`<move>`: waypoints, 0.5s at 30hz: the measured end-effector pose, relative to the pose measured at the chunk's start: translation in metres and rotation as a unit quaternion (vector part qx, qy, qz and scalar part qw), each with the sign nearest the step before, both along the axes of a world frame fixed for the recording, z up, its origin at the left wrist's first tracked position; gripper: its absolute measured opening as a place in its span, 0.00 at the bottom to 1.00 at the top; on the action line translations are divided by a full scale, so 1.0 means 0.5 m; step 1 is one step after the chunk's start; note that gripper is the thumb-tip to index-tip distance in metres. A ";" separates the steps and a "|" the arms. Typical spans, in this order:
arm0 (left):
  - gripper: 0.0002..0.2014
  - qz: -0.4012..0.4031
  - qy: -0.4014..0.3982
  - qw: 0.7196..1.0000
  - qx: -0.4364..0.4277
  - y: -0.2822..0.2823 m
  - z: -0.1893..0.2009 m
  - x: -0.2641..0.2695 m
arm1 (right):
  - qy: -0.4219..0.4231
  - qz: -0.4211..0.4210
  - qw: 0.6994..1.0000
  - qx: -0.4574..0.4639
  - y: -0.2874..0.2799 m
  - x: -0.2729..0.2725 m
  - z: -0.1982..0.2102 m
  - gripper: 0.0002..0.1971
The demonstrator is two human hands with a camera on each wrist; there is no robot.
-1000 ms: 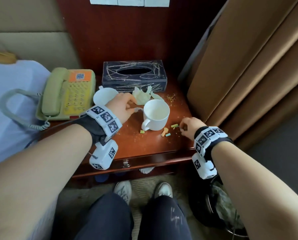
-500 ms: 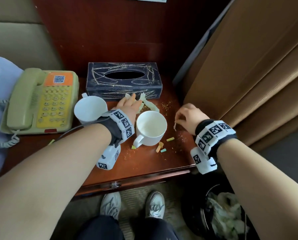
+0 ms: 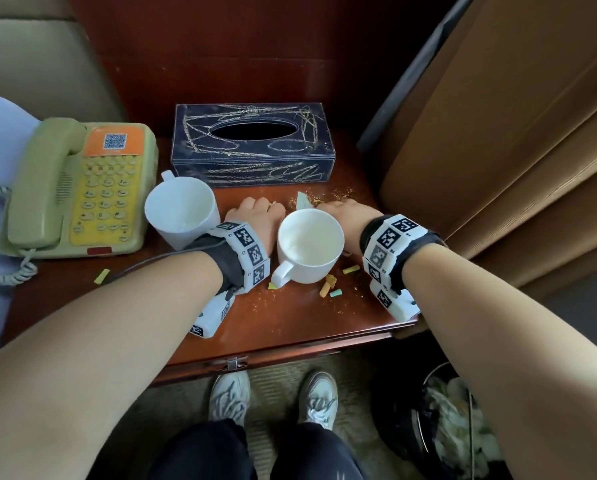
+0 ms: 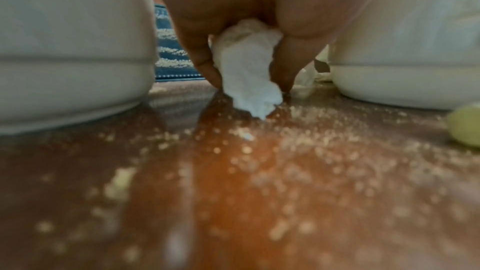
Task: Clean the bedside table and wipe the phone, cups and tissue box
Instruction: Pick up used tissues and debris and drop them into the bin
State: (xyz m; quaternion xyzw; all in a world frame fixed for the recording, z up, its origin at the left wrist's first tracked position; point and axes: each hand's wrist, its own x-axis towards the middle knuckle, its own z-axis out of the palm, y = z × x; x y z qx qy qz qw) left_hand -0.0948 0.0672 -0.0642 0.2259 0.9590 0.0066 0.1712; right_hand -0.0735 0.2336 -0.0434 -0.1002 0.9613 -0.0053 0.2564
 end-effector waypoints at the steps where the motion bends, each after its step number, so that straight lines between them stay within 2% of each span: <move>1: 0.21 -0.003 -0.010 1.000 0.000 0.000 0.004 0.002 | -0.002 -0.032 0.999 -0.018 0.003 0.003 -0.003 0.28; 4: 0.25 0.007 -0.035 0.999 0.010 -0.005 0.021 0.012 | 0.045 -0.126 0.984 -0.117 0.018 0.019 0.000 0.15; 8: 0.31 0.021 -0.037 0.999 0.024 -0.020 0.045 0.036 | 0.116 -0.190 0.962 -0.155 0.048 0.048 0.042 0.16; 13: 0.22 0.018 -0.018 1.000 -0.007 -0.048 0.067 0.080 | 0.146 -0.215 0.955 -0.143 0.067 0.116 0.059 0.15; 15: 0.17 0.021 -0.013 1.000 0.005 -0.063 0.076 0.100 | 0.149 -0.229 0.951 -0.144 0.065 0.145 0.049 0.15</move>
